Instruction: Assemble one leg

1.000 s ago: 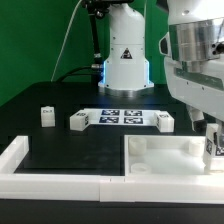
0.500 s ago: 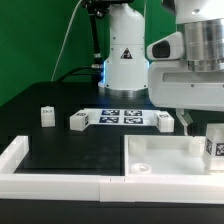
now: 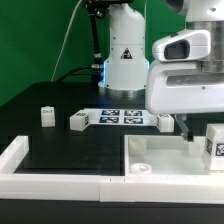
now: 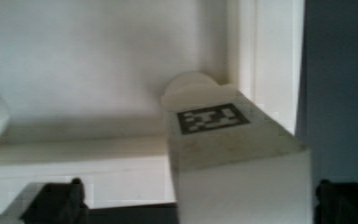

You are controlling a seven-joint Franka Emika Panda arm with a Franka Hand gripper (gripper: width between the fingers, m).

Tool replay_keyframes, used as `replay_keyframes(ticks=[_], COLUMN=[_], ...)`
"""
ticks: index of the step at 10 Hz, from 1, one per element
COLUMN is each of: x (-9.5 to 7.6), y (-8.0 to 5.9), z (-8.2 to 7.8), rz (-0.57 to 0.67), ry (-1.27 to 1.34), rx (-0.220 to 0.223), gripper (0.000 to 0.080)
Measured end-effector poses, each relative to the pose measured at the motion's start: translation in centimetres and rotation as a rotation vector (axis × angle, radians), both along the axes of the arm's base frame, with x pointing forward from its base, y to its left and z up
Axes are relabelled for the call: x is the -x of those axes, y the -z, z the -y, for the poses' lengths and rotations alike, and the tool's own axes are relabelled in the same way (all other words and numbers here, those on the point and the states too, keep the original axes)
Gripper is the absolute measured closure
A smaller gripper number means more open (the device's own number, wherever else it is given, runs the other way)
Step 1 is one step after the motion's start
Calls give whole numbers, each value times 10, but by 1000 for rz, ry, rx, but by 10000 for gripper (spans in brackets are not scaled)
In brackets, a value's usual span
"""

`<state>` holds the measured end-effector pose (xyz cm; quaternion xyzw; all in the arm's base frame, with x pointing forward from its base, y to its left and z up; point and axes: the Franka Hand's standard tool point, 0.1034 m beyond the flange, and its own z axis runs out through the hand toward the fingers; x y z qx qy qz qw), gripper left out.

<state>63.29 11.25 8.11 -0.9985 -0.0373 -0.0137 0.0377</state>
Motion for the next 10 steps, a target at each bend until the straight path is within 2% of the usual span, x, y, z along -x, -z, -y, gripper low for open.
replay_keyframes(ticks=[1,3,4,5,7,9,10], x=[0,0,0,0,0,2,3], y=[0,0,0,0,1,2,1], z=[0,0,-1,-1,-1,-1,-2], rz=[0,0,-2,-4,-12,-31,-42], ry=[-5,-4,16,40,158,527,685], rx=[-1,-1,-3,-3,-12,-38,-37], gripper=[151,414,414,508,508,508,508])
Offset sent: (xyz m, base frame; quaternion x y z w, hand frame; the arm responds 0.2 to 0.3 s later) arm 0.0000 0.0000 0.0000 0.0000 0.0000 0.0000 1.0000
